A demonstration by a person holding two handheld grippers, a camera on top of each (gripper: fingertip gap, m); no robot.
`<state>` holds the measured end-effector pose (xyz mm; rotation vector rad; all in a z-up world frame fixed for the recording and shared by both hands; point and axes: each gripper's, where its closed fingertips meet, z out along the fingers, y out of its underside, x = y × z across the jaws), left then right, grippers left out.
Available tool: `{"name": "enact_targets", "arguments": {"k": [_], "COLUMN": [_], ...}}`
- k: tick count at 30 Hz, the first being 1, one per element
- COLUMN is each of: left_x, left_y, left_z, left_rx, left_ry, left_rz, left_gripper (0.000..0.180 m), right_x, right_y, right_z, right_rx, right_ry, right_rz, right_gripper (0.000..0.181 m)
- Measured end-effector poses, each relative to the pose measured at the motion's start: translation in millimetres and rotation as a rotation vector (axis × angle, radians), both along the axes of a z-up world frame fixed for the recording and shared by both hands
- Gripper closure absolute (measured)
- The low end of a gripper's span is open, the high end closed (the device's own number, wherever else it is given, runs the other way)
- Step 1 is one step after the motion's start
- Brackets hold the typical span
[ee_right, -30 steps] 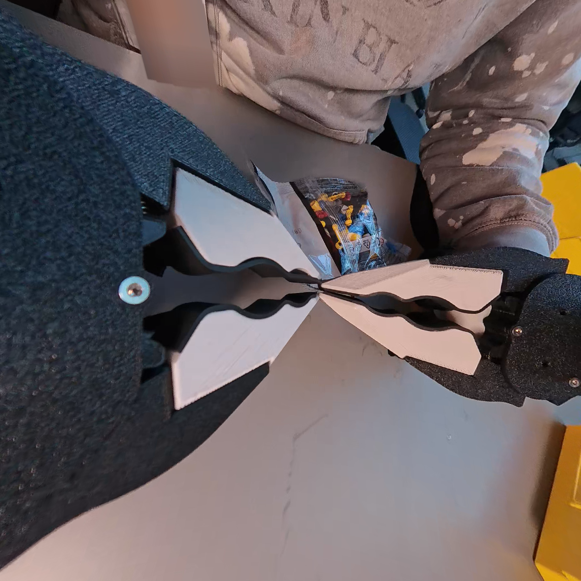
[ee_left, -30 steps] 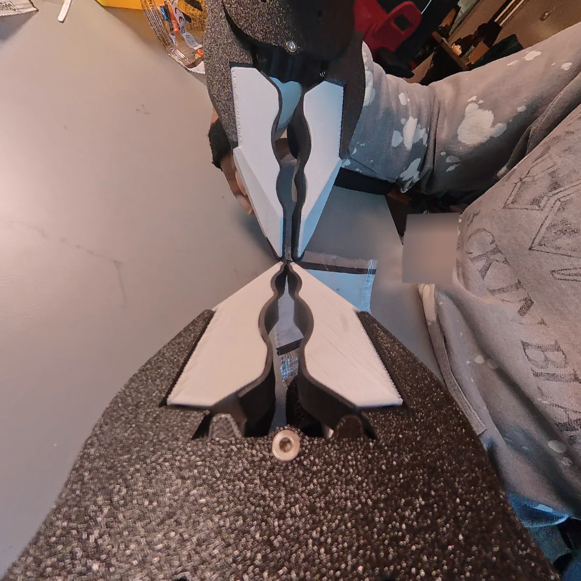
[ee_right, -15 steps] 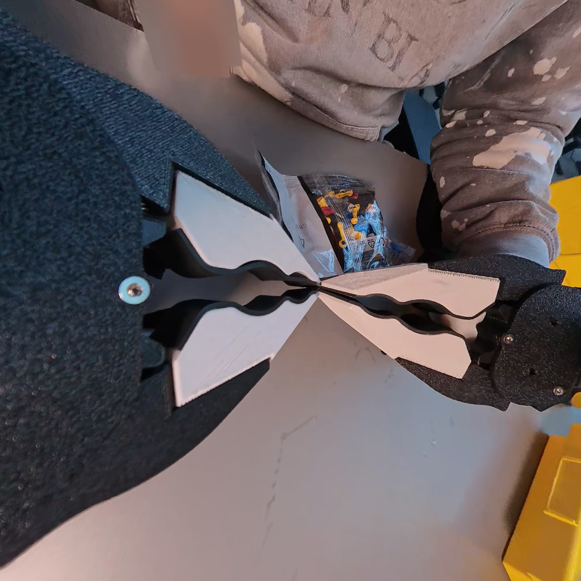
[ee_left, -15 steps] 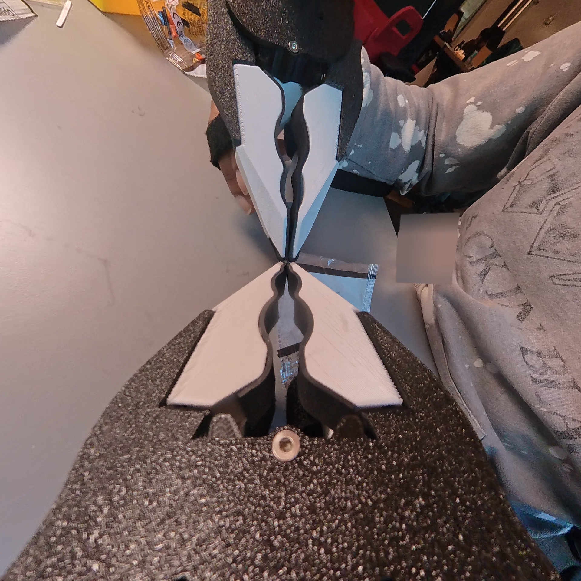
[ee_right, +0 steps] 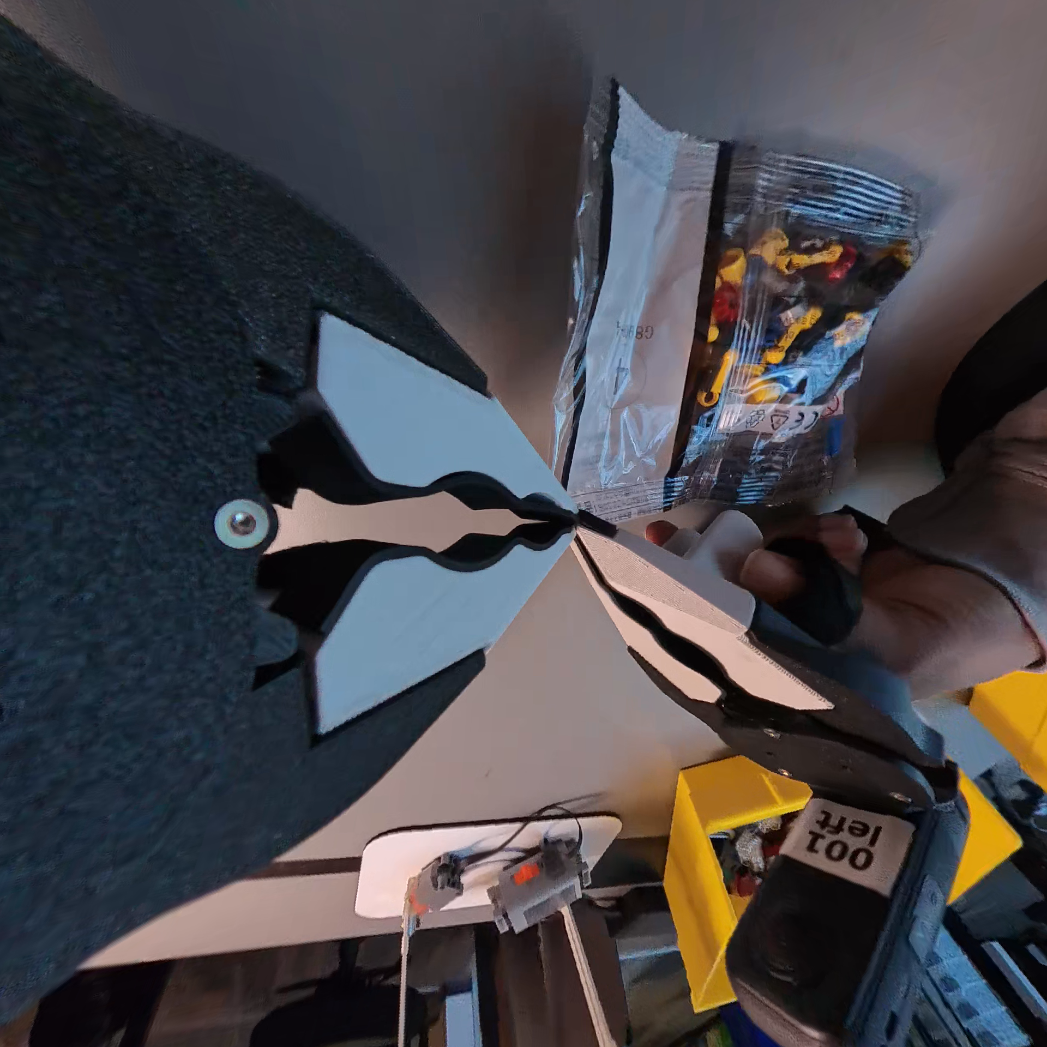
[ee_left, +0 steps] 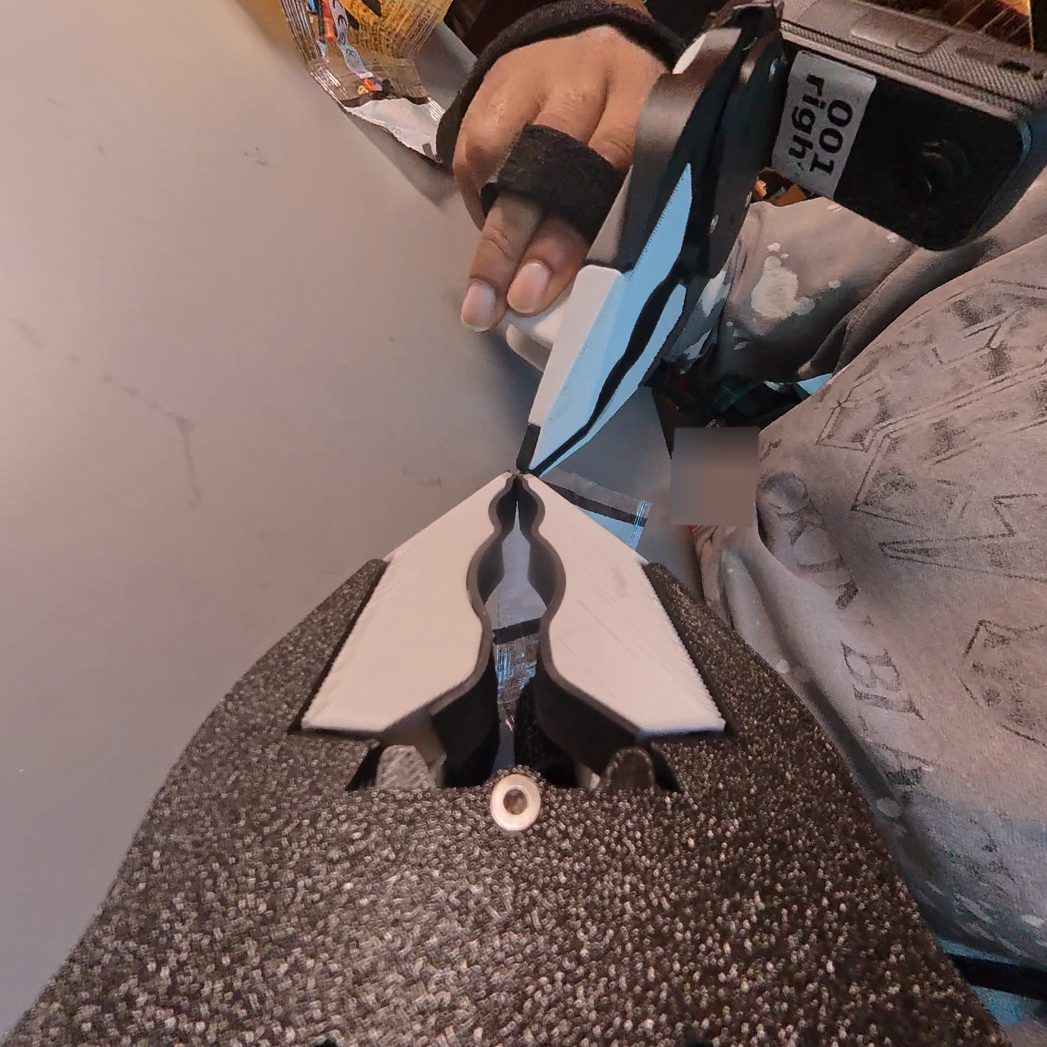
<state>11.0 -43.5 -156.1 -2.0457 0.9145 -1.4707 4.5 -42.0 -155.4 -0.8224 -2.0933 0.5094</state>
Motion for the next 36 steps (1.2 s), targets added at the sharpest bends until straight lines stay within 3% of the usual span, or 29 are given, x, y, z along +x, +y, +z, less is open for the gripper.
{"name": "enact_targets", "arguments": {"k": [5,7,8,10,14,22,28,36], "left_x": [2.2,-24.5,-31.3,-21.7,-10.4,-17.9,-41.2,-26.0], "left_y": [2.7,33.0,31.0,12.2,8.5,12.0,17.3,2.3], "left_z": [-4.7,-12.0,-0.1,10.5,7.5,16.1,33.1,30.6], "left_rx": [-0.005,0.008,0.024,0.099,0.089,0.110,0.129,0.149], "left_ry": [0.031,0.094,0.056,0.073,0.048,-0.019,-0.081,-0.091], "left_rz": [0.010,0.167,0.154,0.060,0.036,0.062,0.117,0.029], "left_gripper": [0.180,0.180,0.180,0.180,0.180,0.180,0.180,0.180], "right_x": [6.1,7.8,7.8,11.1,16.2,27.6,43.6,43.2], "right_y": [-8.1,-51.6,-48.0,-34.0,-18.4,-9.2,-1.3,1.9], "right_z": [-2.7,8.8,4.7,11.9,38.0,35.7,37.7,66.8], "right_rx": [0.090,-0.048,0.049,-0.040,-0.224,-0.449,-0.495,-0.562], "right_ry": [-0.013,0.038,0.035,0.059,0.127,0.096,0.072,0.195], "right_rz": [0.046,0.167,0.148,0.094,0.065,0.034,-0.007,-0.017], "right_gripper": [0.181,0.181,0.181,0.181,0.181,0.181,0.181,0.181]}}
